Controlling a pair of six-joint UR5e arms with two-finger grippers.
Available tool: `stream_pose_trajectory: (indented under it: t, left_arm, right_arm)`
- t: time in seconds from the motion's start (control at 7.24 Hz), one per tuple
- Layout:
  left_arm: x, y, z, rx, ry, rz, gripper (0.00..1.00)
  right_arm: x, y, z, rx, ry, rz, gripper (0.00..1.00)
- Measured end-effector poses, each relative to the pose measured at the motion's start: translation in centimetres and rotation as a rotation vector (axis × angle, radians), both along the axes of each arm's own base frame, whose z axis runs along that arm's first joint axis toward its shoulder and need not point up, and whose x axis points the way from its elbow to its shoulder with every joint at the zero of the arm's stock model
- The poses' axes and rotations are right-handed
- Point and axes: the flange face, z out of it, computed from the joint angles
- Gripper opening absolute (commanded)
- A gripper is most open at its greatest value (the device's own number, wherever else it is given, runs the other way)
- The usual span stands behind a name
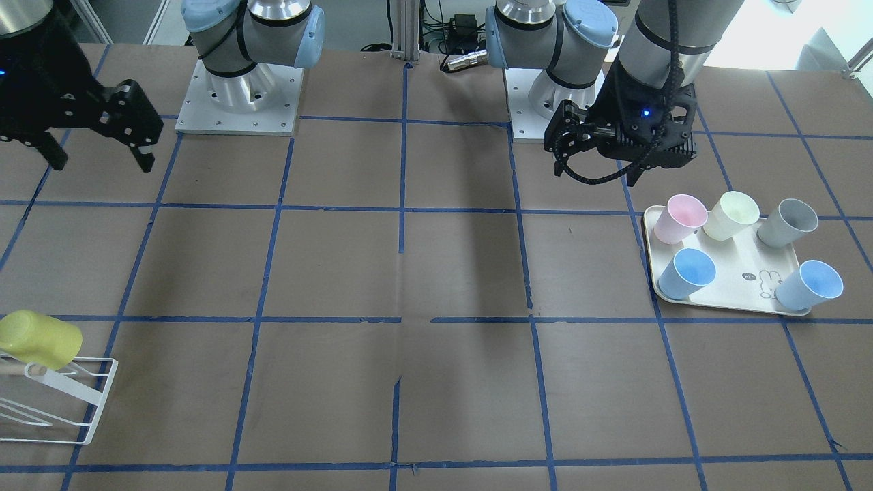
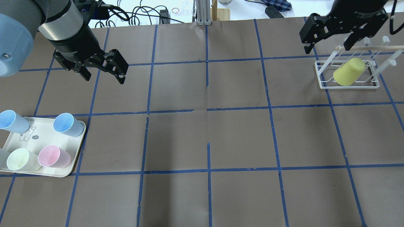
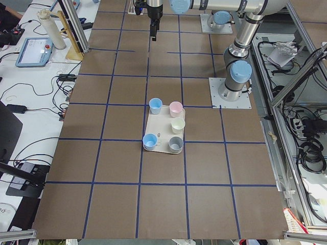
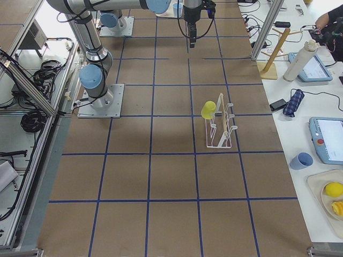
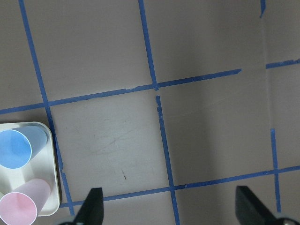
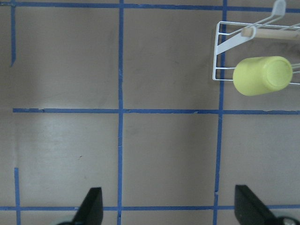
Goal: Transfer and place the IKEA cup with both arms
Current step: 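Move the right gripper down toward the yellow cup in the wire rack, then lower the right gripper around the yellow cup and close on it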
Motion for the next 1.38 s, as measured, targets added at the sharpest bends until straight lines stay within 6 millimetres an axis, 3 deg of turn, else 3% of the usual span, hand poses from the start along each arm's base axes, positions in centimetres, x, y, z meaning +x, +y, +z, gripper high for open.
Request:
stream_pose_trajectory:
  t: [0.14, 0.41, 0.69, 0.97, 1.38]
  left_arm:
    - [0.0, -0.1, -0.1, 0.002, 0.001, 0.0, 1.0]
    - [0.0, 0.1, -0.3, 0.003, 0.0, 0.0, 1.0]
    - [0.1, 0.3, -0.6, 0.005, -0.004, 0.0, 1.0]
    - [0.1, 0.3, -0.6, 0.005, -0.005, -0.001, 1.0]
    - [0.0, 0.3, -0.6, 0.003, -0.004, -0.002, 1.0]
  right_arm:
    - [-3.4, -0.7, -0.3, -0.007, 0.006, 0.015, 1.0]
    - [-9.0, -3.3, -2.8, -0.011, 0.016, 0.078, 1.0]
    - [-12.5, -7.2, -7.7, -0.007, 0.019, 0.117, 1.0]
    - [-14.9, -9.8, -12.5, 0.018, 0.003, 0.168, 0.99]
    - [-16.4, -11.3, -16.8, 0.034, -0.048, 0.39, 0.98]
